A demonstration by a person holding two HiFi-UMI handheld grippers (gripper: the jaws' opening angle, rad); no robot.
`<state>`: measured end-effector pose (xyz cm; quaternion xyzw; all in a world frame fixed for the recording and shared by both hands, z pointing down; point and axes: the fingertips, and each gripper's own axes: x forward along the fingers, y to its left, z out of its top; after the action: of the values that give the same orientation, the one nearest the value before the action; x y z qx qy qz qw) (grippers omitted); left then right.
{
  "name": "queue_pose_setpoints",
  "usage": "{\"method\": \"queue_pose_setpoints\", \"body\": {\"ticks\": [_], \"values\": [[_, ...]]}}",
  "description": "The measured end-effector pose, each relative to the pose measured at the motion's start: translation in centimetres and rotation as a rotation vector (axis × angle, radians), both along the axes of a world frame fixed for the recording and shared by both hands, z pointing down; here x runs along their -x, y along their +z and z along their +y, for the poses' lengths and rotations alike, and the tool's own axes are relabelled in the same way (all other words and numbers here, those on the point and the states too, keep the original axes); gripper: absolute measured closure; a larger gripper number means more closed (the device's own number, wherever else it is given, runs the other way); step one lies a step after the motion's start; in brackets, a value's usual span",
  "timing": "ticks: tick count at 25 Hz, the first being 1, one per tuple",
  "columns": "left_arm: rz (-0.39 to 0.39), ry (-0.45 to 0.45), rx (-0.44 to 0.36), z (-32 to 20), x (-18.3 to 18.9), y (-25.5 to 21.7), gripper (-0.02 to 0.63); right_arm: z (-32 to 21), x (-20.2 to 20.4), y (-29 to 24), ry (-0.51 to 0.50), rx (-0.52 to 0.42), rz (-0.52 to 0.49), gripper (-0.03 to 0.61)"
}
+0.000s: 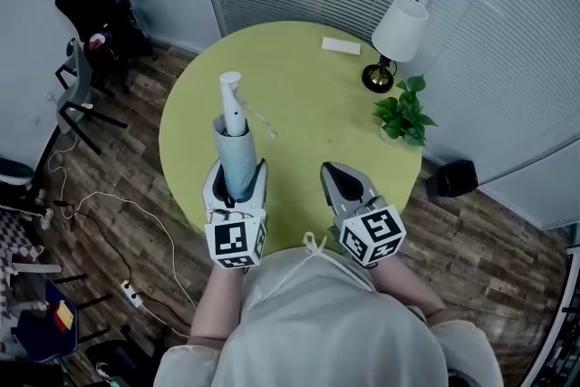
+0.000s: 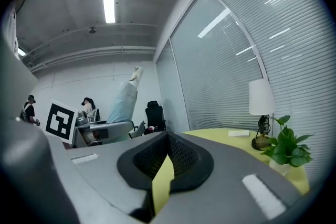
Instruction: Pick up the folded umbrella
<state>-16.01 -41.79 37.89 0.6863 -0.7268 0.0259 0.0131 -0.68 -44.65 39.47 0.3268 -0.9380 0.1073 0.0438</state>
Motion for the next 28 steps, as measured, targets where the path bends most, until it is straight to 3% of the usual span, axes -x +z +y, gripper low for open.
{"method": "queue_pose_setpoints", "body": {"ticks": [7, 16, 28], "values": [[-0.031, -0.038, -0.034, 0.8, 1.0, -1.3, 0.317, -0.1, 1.3, -2.0, 0.005, -0.094, 0.006, 0.58], [-0.054, -0.048, -0.044, 1.6, 1.3, -1.9, 0.316, 0.9, 3.5, -1.6, -0.064, -0.107, 0.051, 0.58], [-0.044, -0.036, -0.034, 1.8, 1.3, -2.0, 0.314, 1.0, 4.5, -1.4, -0.057, -0.12, 0.085, 0.58]]}}
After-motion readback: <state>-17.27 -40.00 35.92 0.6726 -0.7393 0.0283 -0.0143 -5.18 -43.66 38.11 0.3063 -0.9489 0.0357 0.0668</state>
